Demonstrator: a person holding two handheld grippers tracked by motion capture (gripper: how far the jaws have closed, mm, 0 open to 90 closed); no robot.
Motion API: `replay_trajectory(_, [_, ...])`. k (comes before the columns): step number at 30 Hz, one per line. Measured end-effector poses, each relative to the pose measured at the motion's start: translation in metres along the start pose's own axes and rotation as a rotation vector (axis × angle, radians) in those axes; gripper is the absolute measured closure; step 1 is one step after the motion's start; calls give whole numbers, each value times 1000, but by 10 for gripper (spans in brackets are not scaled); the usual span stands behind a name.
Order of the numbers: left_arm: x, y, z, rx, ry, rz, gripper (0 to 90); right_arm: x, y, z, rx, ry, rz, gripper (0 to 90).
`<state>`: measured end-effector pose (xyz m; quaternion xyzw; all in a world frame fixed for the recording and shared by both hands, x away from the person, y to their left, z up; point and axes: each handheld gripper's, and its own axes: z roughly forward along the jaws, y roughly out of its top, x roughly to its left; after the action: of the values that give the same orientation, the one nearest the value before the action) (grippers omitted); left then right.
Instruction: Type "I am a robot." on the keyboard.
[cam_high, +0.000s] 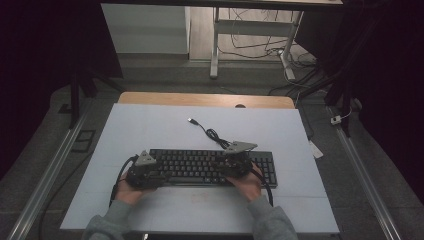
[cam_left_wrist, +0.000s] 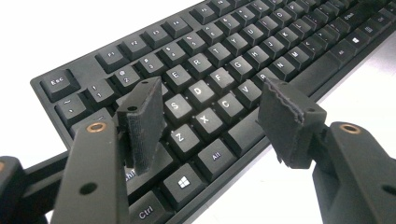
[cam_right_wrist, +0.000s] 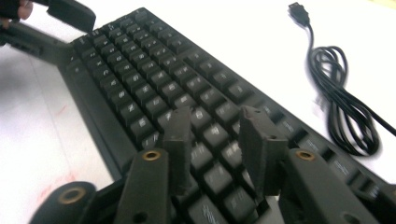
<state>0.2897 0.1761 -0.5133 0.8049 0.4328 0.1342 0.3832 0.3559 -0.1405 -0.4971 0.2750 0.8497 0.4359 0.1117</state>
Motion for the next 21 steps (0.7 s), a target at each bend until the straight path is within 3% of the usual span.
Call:
replay_trajectory(11, [1,0,0,-7,-4,-11,396,-13,-26,-42,-22,-39,23,574])
replay_trajectory(21, [2,2,1,-12,-2,-11,394,-21,-47,-61,-31,-58,46,570])
